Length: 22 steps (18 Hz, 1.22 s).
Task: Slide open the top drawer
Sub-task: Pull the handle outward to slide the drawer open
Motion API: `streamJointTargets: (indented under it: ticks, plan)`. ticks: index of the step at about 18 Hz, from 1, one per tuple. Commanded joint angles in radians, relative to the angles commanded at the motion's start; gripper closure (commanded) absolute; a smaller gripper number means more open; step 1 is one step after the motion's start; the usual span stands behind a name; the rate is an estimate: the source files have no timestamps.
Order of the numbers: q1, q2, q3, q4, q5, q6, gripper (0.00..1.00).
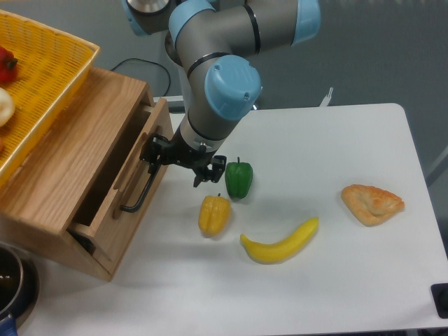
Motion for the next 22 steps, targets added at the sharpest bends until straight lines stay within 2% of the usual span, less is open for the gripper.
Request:
streamJointTargets:
  ticks: [9, 12, 22]
  plan:
    - [0.032, 0.000, 0.002, -0.006, 0.003, 0.017, 0.00]
    - [0.034, -0.006, 0.002, -0.015, 0.063, 0.026, 0.00]
    - [0.054, -0.008, 0.012, -0.017, 0.064, 0.028, 0.00]
